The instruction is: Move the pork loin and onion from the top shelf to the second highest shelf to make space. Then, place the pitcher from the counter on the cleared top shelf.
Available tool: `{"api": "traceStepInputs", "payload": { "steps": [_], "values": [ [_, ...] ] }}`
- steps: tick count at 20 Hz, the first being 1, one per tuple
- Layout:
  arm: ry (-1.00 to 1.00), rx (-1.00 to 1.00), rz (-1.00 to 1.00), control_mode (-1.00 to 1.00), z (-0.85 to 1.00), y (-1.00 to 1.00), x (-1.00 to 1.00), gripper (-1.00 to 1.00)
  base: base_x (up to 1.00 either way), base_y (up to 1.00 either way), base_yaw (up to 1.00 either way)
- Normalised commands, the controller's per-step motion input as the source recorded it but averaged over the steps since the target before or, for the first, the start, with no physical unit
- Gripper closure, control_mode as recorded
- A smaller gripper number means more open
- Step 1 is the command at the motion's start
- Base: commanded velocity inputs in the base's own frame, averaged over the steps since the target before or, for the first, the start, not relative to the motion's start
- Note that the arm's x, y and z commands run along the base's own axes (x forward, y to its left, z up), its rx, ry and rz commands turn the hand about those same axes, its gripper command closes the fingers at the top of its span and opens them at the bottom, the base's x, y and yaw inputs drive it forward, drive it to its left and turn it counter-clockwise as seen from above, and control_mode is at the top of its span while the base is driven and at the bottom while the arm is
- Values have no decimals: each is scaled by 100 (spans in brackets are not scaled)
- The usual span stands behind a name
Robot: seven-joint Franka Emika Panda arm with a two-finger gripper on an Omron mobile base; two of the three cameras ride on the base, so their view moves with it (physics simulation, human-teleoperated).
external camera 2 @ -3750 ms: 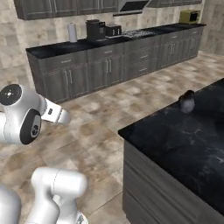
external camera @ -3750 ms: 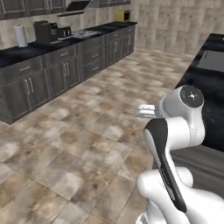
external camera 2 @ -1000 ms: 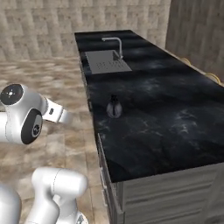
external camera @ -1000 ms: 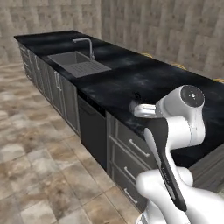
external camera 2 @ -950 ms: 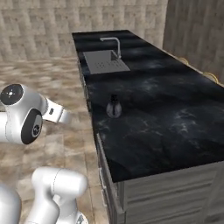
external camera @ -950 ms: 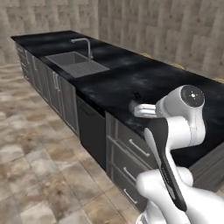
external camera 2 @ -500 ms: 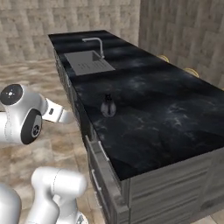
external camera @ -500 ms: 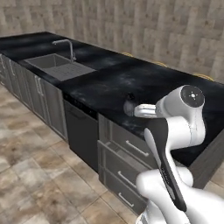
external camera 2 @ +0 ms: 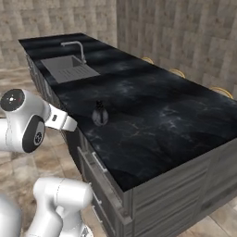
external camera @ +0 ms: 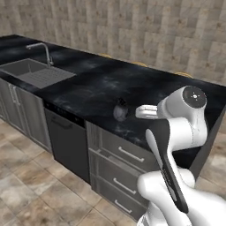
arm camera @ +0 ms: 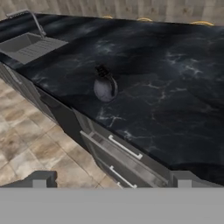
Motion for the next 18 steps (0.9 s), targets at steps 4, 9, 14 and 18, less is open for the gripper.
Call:
{"api": "traceStepInputs", "payload": {
  "steps": [4, 9, 14, 18],
  "values": [
    [0, 0, 0, 100, 0, 0, 0, -100, 43, 62, -21],
    [-4, -1, -6, -100, -6, 12, 12, -100, 14, 16, -7],
    [-5, 0, 0, -100, -2, 2, 38, -100, 0, 0, 0],
    [-2, 0, 3, -100, 0, -11, 62, -100, 0, 0, 0]
  ]
}}
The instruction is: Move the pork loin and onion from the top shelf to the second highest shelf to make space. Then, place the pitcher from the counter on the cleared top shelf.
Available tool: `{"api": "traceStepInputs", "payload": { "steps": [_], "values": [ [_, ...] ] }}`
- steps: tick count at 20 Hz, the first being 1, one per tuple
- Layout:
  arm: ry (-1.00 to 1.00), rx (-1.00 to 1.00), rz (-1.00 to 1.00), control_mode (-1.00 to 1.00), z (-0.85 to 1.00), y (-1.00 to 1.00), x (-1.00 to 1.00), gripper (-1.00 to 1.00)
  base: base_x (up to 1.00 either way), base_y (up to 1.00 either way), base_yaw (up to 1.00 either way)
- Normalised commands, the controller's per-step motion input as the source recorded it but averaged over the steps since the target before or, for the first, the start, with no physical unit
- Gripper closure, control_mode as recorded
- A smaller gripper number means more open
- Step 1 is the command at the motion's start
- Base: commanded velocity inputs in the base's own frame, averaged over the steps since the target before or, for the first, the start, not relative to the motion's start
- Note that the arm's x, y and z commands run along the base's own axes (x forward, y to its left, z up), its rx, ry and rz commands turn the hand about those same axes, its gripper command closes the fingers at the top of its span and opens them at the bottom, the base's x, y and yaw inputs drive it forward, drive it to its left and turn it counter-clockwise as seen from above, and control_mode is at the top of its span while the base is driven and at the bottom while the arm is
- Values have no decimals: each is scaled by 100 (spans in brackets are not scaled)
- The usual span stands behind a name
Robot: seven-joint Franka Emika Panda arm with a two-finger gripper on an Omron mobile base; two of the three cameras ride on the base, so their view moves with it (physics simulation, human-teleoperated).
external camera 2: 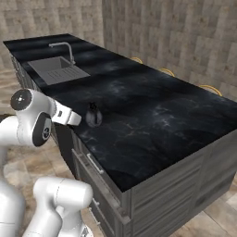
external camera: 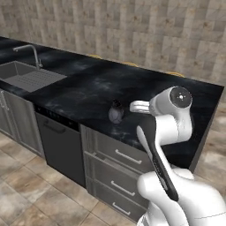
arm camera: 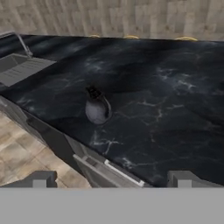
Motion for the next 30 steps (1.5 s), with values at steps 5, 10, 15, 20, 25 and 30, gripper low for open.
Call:
{"api": "traceStepInputs", "payload": {
  "steps": [5, 10, 15, 20, 25, 30],
  "values": [
    [3, 0, 23, -100, -25, -19, 76, -100, 0, 0, 0],
    [11, 0, 44, -100, -54, -10, 71, -100, 0, 0, 0],
    [13, 0, 38, -100, -36, -8, 69, -100, 0, 0, 0],
    [10, 0, 7, -100, -2, 0, 56, -100, 0, 0, 0],
    [4, 0, 0, -100, -1, 0, 46, -100, 0, 0, 0],
    [0, -1, 0, -100, -13, 4, 29, -100, 0, 0, 0]
  ]
}}
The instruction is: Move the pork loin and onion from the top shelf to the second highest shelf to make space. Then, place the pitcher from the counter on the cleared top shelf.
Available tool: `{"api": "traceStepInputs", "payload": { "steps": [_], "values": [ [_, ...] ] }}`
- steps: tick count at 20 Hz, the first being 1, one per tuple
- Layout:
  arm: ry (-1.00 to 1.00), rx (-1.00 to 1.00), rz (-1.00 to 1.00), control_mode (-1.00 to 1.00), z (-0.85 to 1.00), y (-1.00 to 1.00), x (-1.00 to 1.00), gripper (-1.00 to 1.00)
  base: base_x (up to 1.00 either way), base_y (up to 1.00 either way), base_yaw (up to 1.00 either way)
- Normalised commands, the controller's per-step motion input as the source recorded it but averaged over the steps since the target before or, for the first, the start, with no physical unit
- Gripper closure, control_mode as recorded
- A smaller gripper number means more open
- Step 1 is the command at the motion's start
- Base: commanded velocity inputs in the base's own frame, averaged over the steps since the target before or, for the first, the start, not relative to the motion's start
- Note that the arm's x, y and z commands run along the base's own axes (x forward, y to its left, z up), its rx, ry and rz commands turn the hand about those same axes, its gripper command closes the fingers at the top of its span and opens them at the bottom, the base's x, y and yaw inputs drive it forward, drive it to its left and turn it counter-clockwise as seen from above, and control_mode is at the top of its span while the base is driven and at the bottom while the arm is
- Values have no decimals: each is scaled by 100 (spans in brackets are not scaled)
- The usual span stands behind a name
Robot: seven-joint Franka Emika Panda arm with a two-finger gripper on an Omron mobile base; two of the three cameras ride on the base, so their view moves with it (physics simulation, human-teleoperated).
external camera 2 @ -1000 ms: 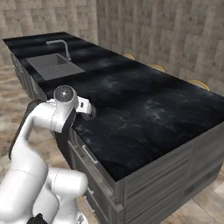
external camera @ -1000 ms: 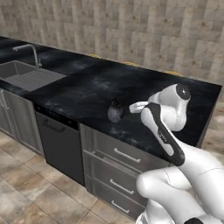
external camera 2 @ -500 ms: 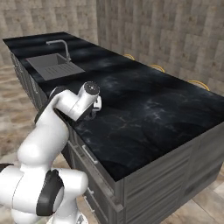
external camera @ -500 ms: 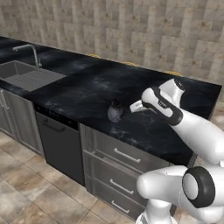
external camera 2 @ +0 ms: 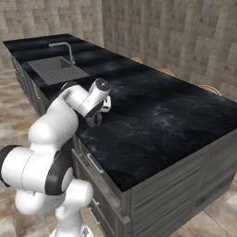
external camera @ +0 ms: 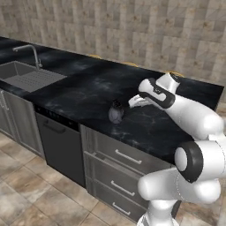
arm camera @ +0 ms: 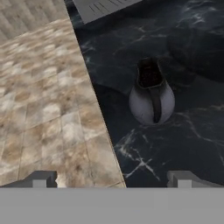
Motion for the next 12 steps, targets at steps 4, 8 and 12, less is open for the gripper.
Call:
{"api": "traceStepInputs", "payload": {
  "steps": [4, 8, 12],
  "values": [
    [0, -1, 0, -100, -19, 7, 12, -100, 0, 0, 0],
    [0, -2, 0, -100, -22, 12, 11, -100, 0, 0, 0],
    [0, -3, 0, -100, -26, 13, 17, -100, 0, 0, 0]
  ]
}}
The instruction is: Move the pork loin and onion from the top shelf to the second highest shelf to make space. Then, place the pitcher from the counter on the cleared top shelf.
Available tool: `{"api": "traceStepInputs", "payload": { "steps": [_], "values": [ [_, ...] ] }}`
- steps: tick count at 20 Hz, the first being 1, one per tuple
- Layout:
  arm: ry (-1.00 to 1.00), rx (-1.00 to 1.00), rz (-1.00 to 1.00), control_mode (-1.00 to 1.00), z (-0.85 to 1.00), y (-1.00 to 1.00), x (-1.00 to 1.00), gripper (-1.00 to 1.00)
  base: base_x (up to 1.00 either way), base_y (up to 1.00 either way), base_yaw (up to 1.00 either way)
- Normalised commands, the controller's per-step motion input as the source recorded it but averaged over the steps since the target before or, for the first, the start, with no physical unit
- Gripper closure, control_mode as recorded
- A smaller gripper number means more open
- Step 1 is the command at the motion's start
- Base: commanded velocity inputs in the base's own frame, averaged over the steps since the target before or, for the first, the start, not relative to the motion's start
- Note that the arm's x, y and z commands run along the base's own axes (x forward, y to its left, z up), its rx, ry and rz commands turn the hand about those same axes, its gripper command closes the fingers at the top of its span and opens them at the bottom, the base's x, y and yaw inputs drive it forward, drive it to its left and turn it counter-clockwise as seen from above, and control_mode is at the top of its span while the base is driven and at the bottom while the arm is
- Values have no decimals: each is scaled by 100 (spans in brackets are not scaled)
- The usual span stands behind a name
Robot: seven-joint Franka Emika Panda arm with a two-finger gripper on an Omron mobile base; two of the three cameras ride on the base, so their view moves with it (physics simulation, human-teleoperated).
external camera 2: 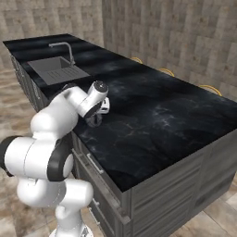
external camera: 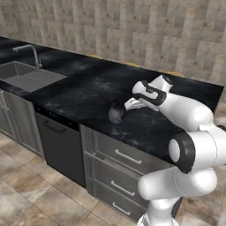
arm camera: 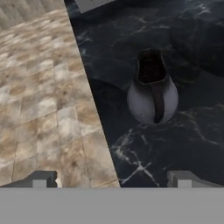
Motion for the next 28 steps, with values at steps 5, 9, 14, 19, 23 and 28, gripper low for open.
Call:
{"api": "traceStepInputs", "payload": {
  "steps": [5, 9, 14, 19, 23, 28],
  "values": [
    [-4, -1, 0, -100, -30, 4, 23, -100, 0, 0, 0],
    [-8, 0, 3, -100, -26, 0, 23, -100, 0, 0, 0],
    [-8, 0, 6, -100, -21, 0, 29, -100, 0, 0, 0],
    [-5, 0, 6, -100, -20, 0, 31, -100, 0, 0, 0],
    [0, 0, 5, -100, -16, 0, 35, -100, 0, 0, 0],
    [0, 0, 5, -100, -18, 0, 37, -100, 0, 0, 0]
  ]
}}
